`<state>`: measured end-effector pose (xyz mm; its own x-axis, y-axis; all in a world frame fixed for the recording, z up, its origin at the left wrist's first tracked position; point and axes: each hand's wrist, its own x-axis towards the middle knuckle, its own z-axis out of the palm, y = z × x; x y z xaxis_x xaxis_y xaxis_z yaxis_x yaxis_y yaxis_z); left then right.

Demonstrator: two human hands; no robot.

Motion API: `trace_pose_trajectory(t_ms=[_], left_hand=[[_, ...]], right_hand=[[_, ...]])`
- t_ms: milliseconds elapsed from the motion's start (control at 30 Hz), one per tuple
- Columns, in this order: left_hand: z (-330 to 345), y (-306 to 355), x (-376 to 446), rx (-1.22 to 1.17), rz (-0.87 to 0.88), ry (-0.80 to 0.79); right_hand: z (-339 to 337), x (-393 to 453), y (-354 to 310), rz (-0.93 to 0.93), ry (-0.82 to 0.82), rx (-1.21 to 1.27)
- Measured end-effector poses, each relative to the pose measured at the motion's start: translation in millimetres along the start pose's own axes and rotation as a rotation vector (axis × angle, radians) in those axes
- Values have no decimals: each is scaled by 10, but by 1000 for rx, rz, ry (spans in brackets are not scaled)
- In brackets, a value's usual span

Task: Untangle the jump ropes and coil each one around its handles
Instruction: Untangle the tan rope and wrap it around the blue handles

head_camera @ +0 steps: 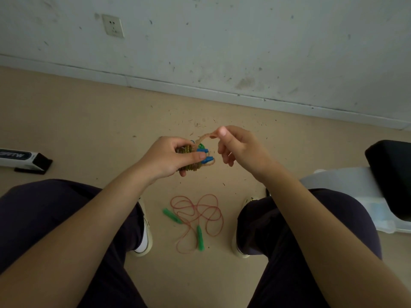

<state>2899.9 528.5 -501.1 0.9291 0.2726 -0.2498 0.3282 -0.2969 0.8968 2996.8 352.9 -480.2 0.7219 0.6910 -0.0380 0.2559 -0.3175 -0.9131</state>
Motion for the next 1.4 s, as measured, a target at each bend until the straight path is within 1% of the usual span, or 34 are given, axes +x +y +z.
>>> trace_pose_trajectory(t_ms=[133, 400, 467, 567, 600, 700, 900, 1000, 1100, 1200, 1300, 1400], left_hand=[[-1, 1, 6, 7, -3, 4], [-62, -41, 31, -35, -4, 36], [-84, -46, 43, -49, -10, 55], [-112, -44, 45, -67, -15, 76], [-112, -42, 42, -61, -15, 79], [-90, -37, 36, -43, -13, 76], [-90, -51, 46, -10, -27, 87], [-66, -39, 29, 31, -3, 65], [-50, -49, 21, 78, 36, 23], [-40, -72, 27, 63, 46, -12], [-69, -69, 35, 68, 27, 40], [-116, -48, 41, 31, 0, 111]], right_hand=[[-9, 11, 4, 38, 61, -11], [-101, 7, -11, 115, -110, -46], [-115, 5, 10, 110, -126, -109], [-98, 8, 50, 98, -138, -270], [-89, 8, 54, 95, -147, -280], [-77, 1, 55, 93, -154, -175], [-38, 24, 50, 118, -23, 125], [-45, 17, 27, 153, -1, 225], [-9, 11, 21, 129, 27, 142], [20, 40, 64, 83, 78, 45], [-27, 56, 117, 75, 101, -7], [-68, 50, 107, 68, 75, 52]])
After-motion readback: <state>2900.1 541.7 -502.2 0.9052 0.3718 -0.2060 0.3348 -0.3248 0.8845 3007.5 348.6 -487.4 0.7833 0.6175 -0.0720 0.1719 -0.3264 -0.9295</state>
